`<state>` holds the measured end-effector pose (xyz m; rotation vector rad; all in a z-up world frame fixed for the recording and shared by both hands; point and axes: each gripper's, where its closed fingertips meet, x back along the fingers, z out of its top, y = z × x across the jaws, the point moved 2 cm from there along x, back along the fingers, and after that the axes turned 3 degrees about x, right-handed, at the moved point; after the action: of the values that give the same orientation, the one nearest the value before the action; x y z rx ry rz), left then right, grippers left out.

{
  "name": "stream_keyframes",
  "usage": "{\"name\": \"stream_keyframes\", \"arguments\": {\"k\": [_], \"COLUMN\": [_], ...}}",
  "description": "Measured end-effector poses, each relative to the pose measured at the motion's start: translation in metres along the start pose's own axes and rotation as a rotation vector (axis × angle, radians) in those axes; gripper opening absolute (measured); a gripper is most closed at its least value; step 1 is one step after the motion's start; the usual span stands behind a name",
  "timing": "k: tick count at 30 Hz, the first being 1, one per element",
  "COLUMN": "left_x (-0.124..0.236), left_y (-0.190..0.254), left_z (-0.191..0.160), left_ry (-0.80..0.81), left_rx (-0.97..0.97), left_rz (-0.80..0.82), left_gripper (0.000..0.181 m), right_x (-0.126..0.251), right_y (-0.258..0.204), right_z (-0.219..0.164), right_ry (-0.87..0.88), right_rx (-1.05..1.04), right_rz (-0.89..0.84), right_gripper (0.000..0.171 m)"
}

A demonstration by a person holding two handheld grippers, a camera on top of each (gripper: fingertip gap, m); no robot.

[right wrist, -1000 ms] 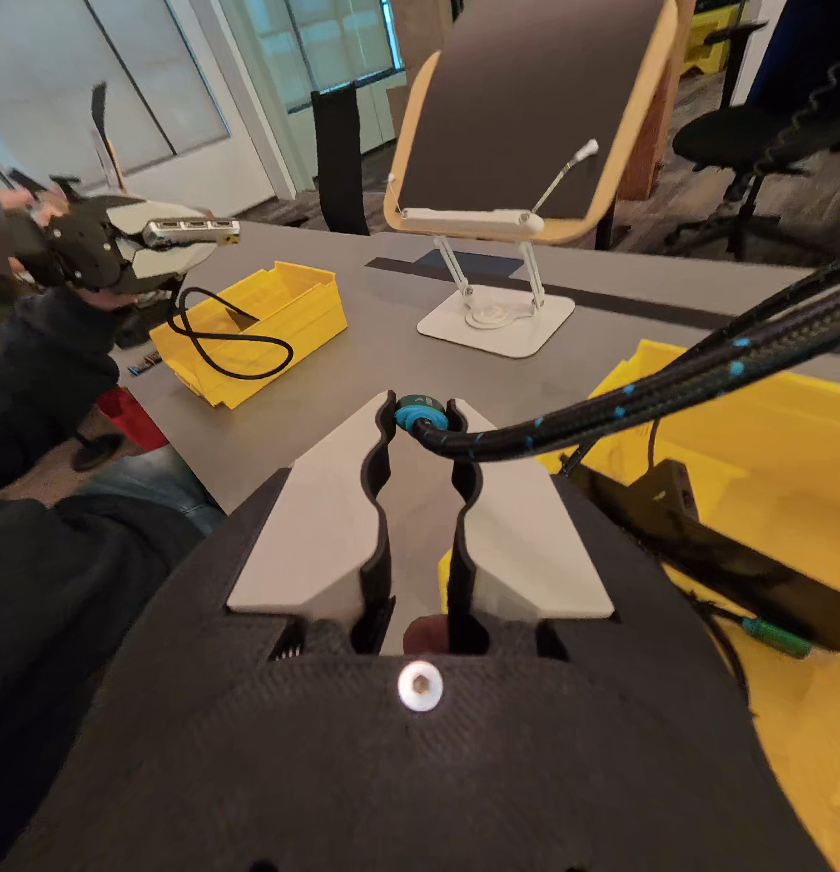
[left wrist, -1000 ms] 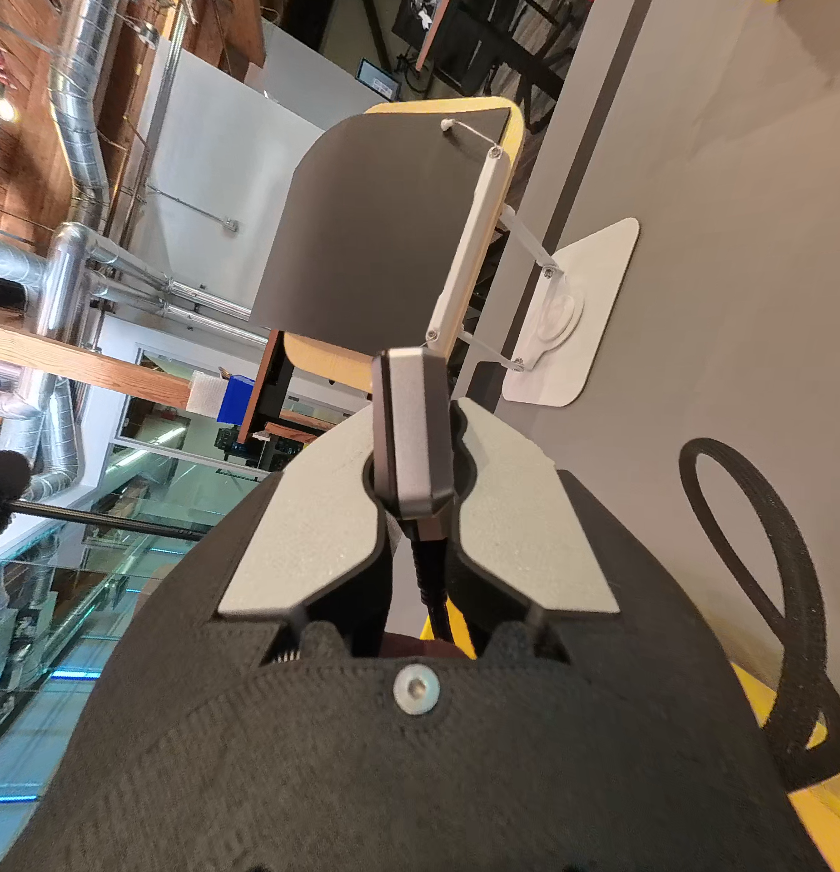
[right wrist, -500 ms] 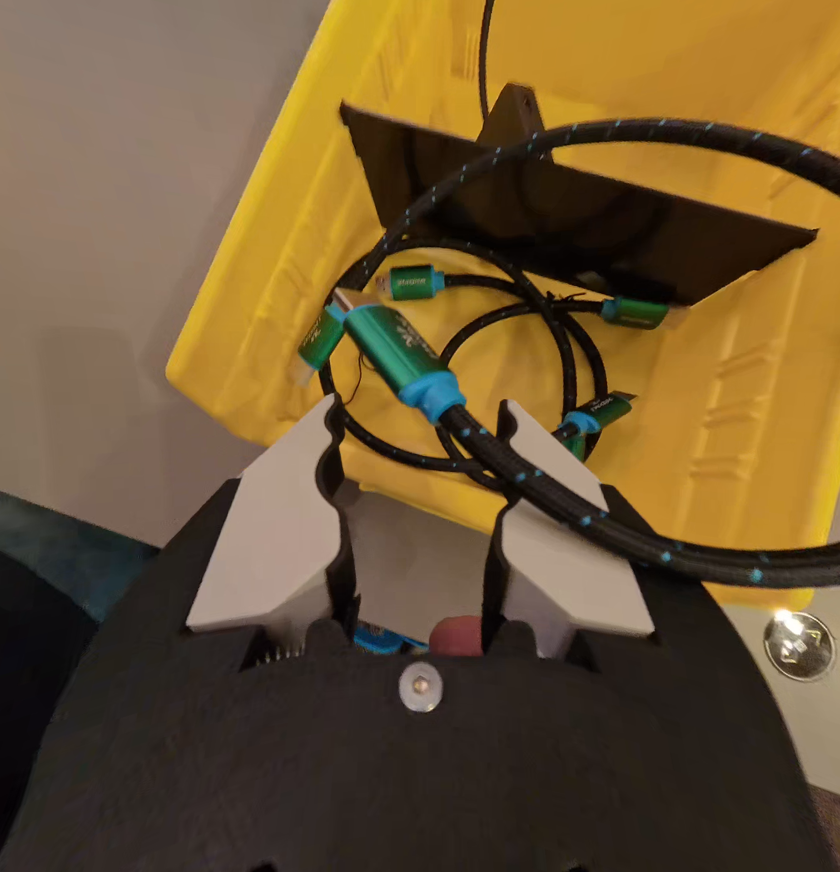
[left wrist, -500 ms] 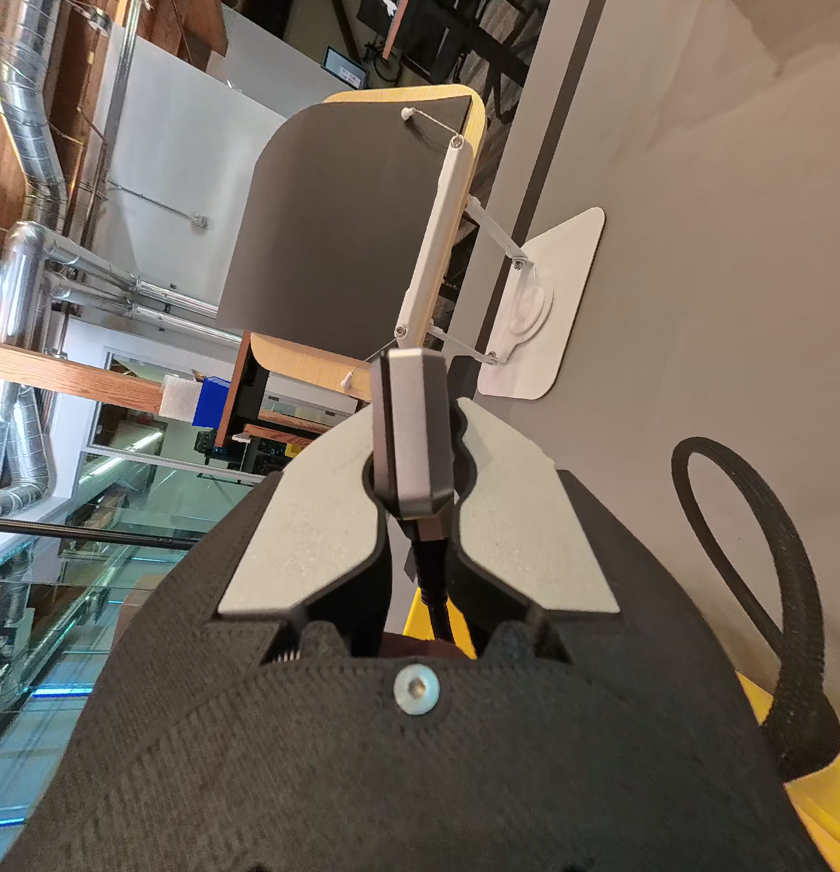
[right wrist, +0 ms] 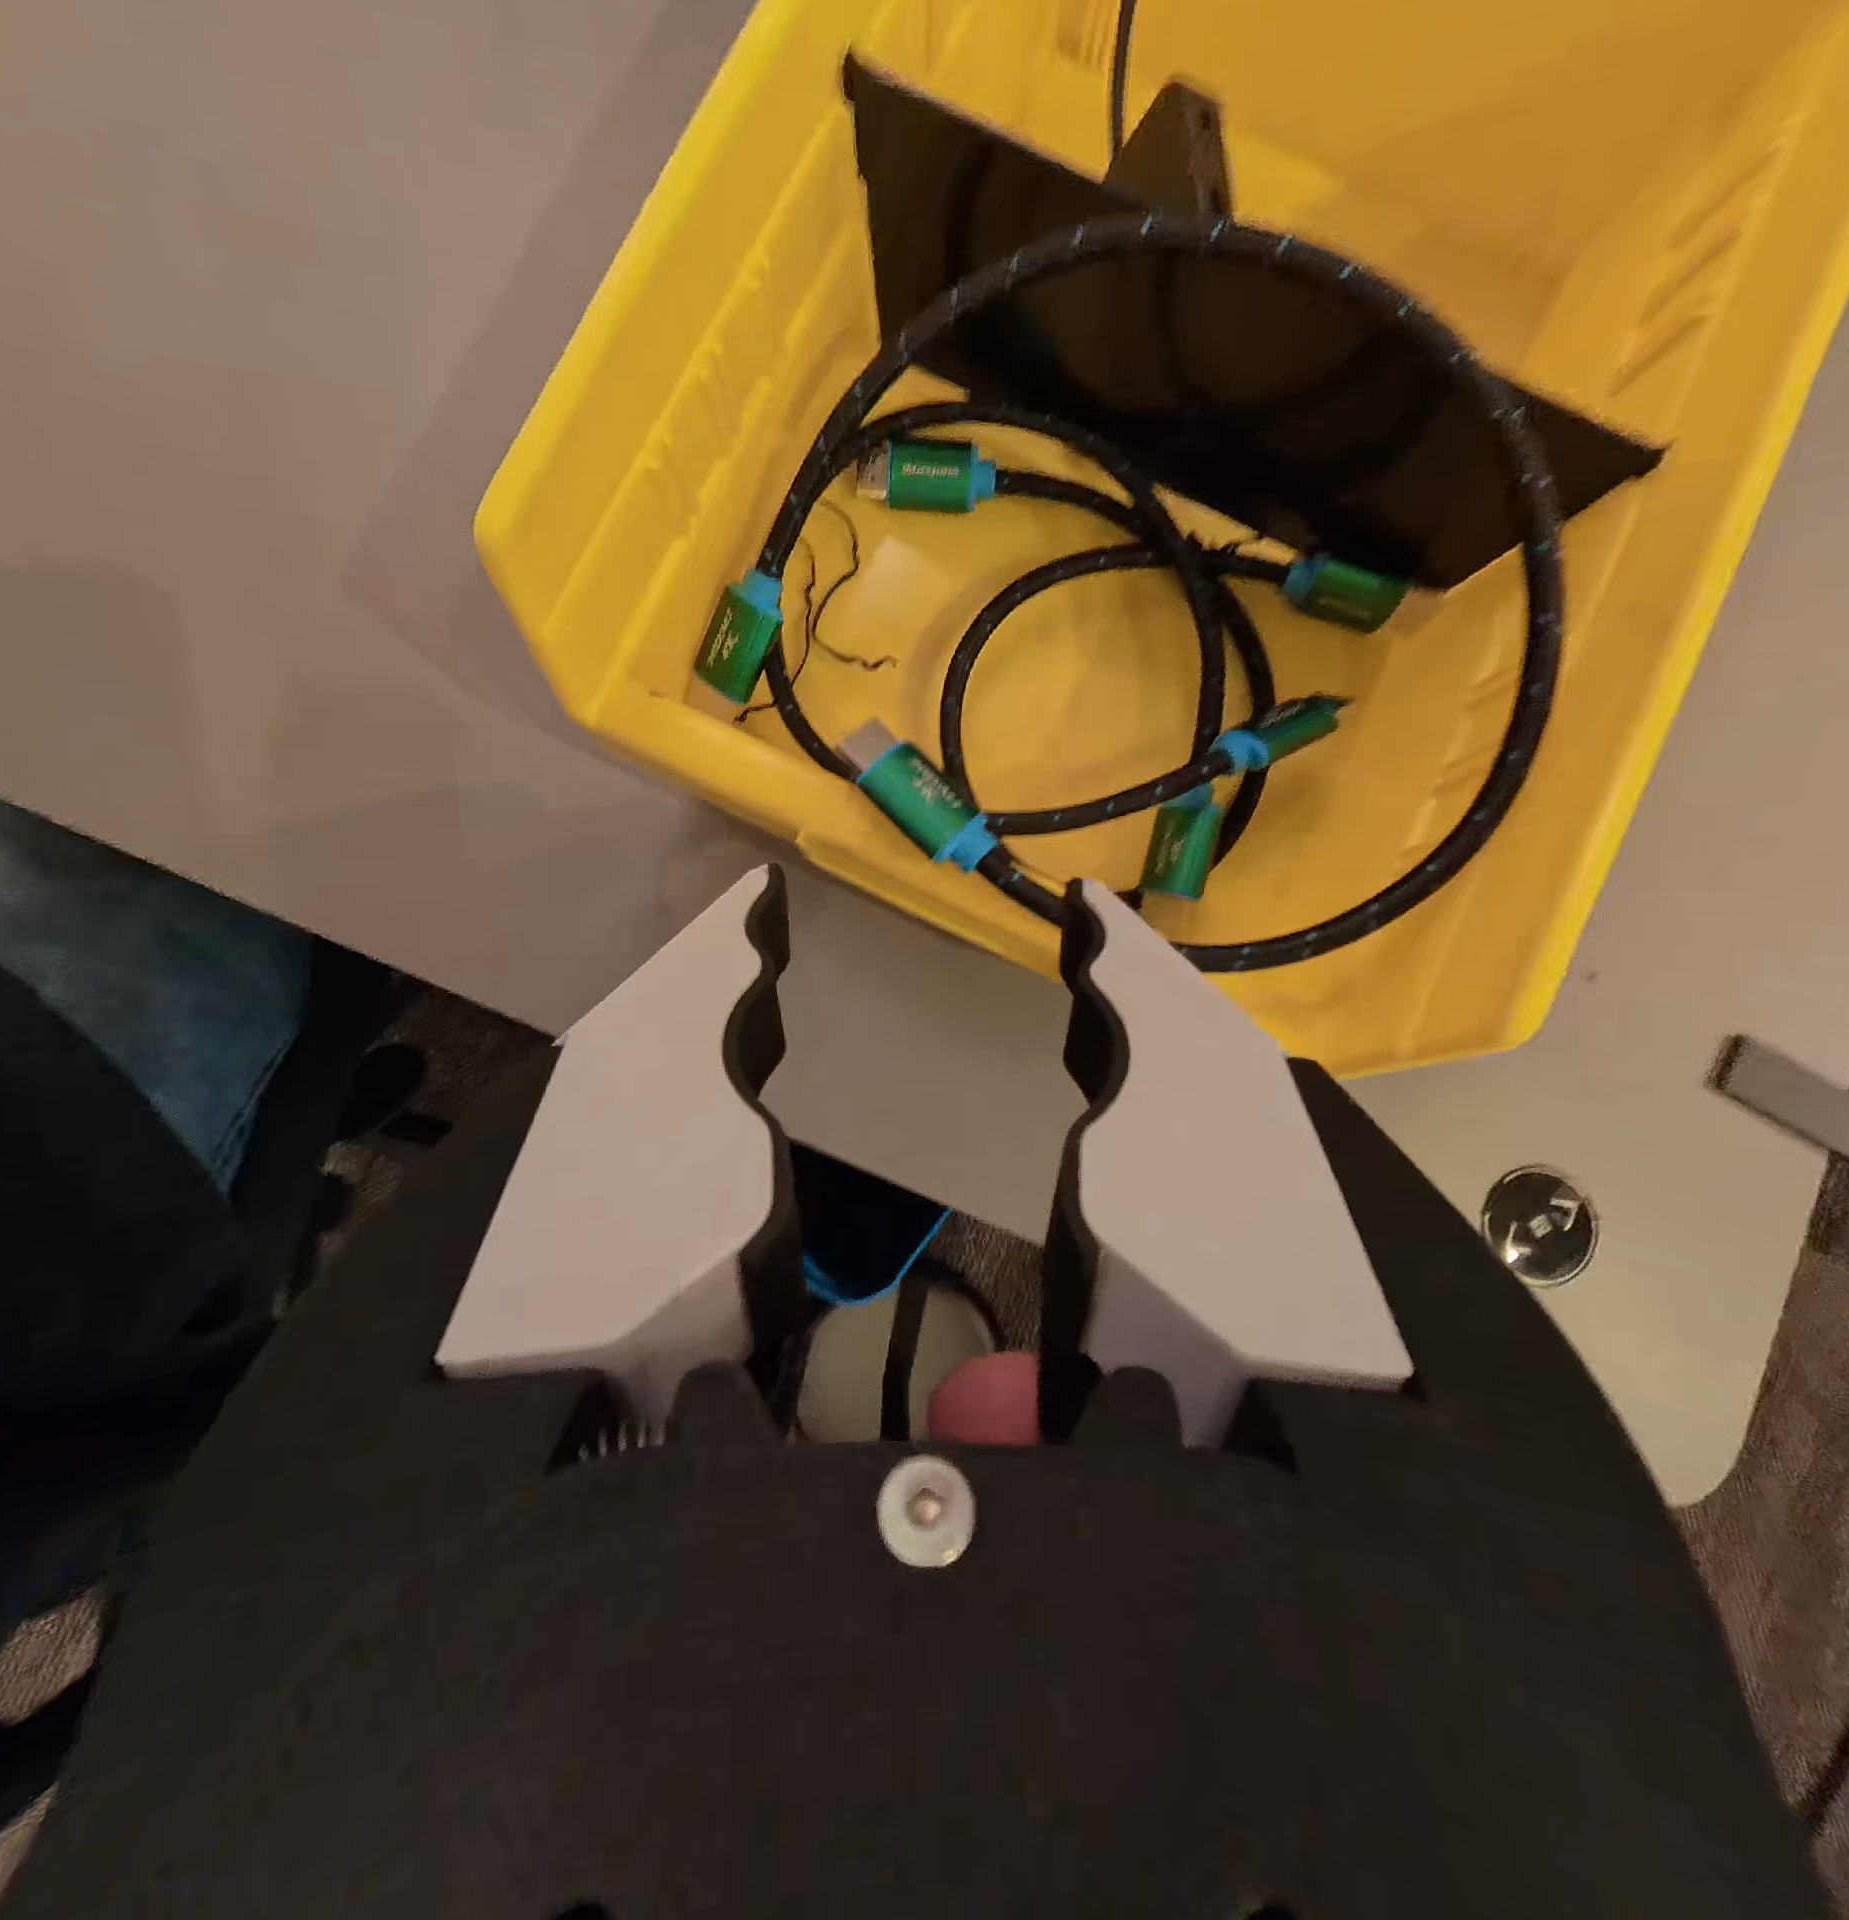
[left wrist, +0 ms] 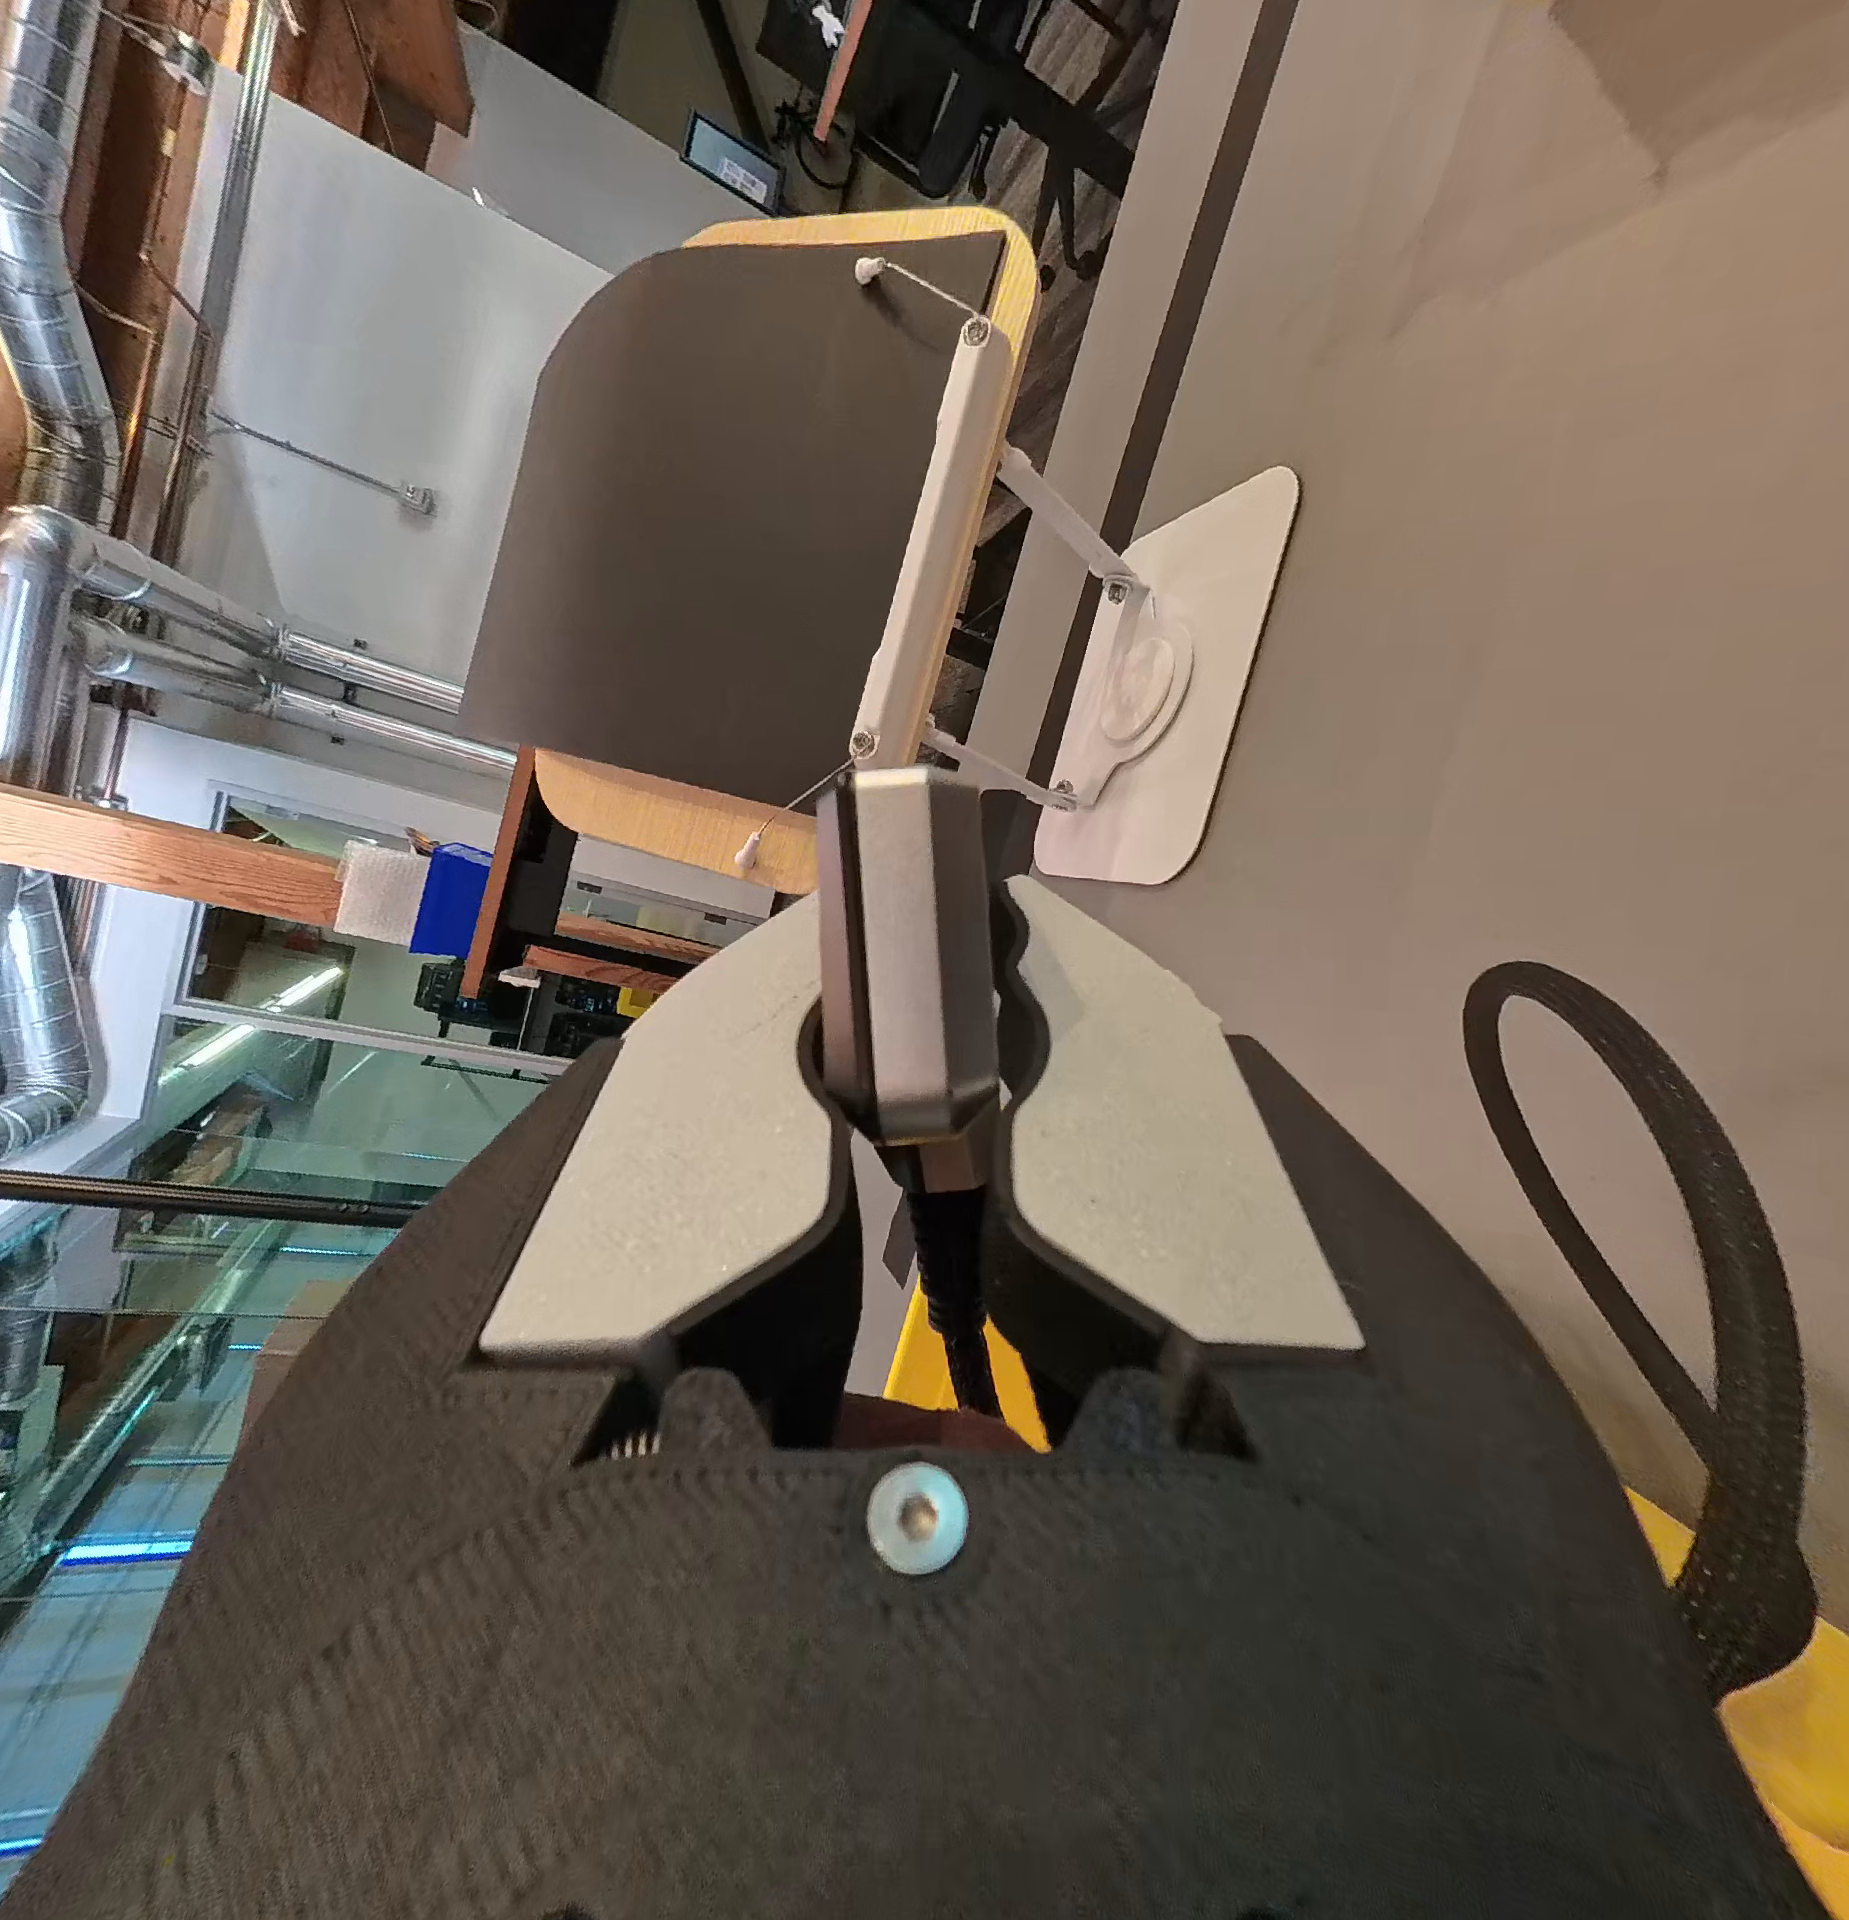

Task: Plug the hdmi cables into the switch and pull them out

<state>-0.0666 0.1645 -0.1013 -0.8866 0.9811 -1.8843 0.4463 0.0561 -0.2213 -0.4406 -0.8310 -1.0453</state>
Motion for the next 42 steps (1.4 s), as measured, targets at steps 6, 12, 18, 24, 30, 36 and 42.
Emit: {"name": "stream_keyframes", "arguments": {"k": [6,12,18,24,30,36,42], "left_x": [0.003,0.004,0.007,0.02,0.029,0.033,0.036], "left_y": [0.001,0.005,0.005,-0.005,-0.017,-0.031,-0.041], "left_z": [0.004,0.017,0.04,0.063,0.077,0.074,0.07], "left_ry": [0.006,0.049,0.125,0.222,0.287,0.295,0.285], "left_rx": [-0.002,0.007,0.085,0.263,0.435,0.542,0.578], "left_rz": [-0.004,-0.012,-0.006,0.007,0.008,0.02,0.029], "left_gripper": [0.023,0.022,0.022,0.022,0.023,0.023,0.022], "right_x": [-0.003,0.02,0.017,-0.025,-0.047,-0.081,-0.086], "right_y": [-0.004,-0.025,-0.156,-0.315,-0.411,-0.441,-0.432], "right_z": [0.008,0.048,0.143,0.211,0.23,0.214,0.218], "right_ry": [-0.005,0.117,0.382,0.472,0.45,0.406,0.443], "right_rx": [0.017,0.116,0.359,0.482,0.625,0.893,0.972], "right_rz": [-0.007,-0.027,0.268,0.658,0.876,0.698,0.577], "right_gripper": [0.051,0.054,0.06,0.059,0.059,0.032,0.0]}}
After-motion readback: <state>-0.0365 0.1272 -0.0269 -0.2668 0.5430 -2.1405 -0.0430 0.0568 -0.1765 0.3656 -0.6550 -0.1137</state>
